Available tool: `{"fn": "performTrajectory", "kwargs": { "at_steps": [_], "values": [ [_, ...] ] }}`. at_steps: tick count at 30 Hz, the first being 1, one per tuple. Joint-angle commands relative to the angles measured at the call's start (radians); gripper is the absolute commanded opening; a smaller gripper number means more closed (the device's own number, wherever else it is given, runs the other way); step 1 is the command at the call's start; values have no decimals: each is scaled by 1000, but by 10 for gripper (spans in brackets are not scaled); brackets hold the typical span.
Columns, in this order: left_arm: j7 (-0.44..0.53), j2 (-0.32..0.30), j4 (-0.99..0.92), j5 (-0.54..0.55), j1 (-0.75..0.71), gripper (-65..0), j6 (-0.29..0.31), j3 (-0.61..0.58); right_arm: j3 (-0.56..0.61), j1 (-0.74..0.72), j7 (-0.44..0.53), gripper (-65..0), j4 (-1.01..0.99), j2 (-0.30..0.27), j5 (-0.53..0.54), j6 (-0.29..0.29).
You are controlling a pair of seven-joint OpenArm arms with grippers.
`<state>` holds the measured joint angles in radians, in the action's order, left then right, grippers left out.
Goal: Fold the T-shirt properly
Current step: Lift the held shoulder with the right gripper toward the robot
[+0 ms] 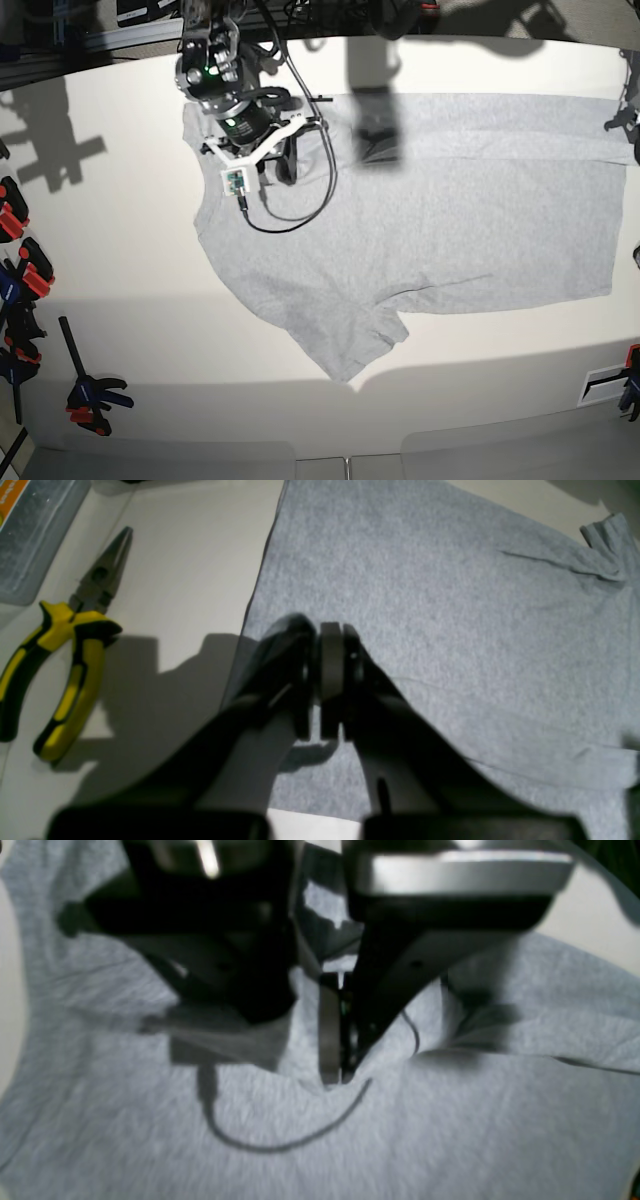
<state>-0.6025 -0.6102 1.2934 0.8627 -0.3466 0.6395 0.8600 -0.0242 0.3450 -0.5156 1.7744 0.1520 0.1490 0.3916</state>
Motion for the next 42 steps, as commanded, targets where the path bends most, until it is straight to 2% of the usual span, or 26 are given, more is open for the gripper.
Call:
{"fn": "performTrajectory", "kwargs": {
  "at_steps": [1, 5, 8, 10, 23, 24, 26, 27, 28, 32, 42],
  "values": [
    [23, -30, 14, 16, -3, -650, 7, 10, 14, -16, 31, -650, 8, 5, 10, 2],
    [19, -30, 14, 8, -3, -650, 7, 10, 45, -36, 39, -650, -1, 5, 8, 1],
    [28, -30, 14, -37, -3, -650, 7, 10, 49, -54, 41, -650, -1, 5, 1, 1],
    [28, -30, 13, -36, -3, -650, 7, 10, 50, -68, 41, -650, -1, 5, -24, 1],
    [28, -30, 13, -35, -3, -650, 7, 10, 50, -79, 34, -650, -1, 5, -23, 1],
    [28, -30, 13, -35, -3, -650, 7, 10, 50, -79, 28, -598, -1, 5, -23, 1],
    [31, -30, 12, -35, -3, -498, 7, 10, 50, -79, 31, -403, -1, 5, -23, 0],
    [38, -30, 12, -35, -3, -435, 7, 10, 50, -79, 40, -344, -1, 5, -23, 0],
    [45, -30, 13, -35, -3, -406, 7, 10, 50, -79, 53, -328, -1, 5, -23, 0],
    [55, -30, 12, -35, -3, -404, 7, 10, 50, -80, 113, -329, -1, 5, -14, 0],
    [77, -31, 13, -35, -3, -404, 6, 11, 50, -111, 116, -329, -1, 5, -19, 0]
  ]
}}
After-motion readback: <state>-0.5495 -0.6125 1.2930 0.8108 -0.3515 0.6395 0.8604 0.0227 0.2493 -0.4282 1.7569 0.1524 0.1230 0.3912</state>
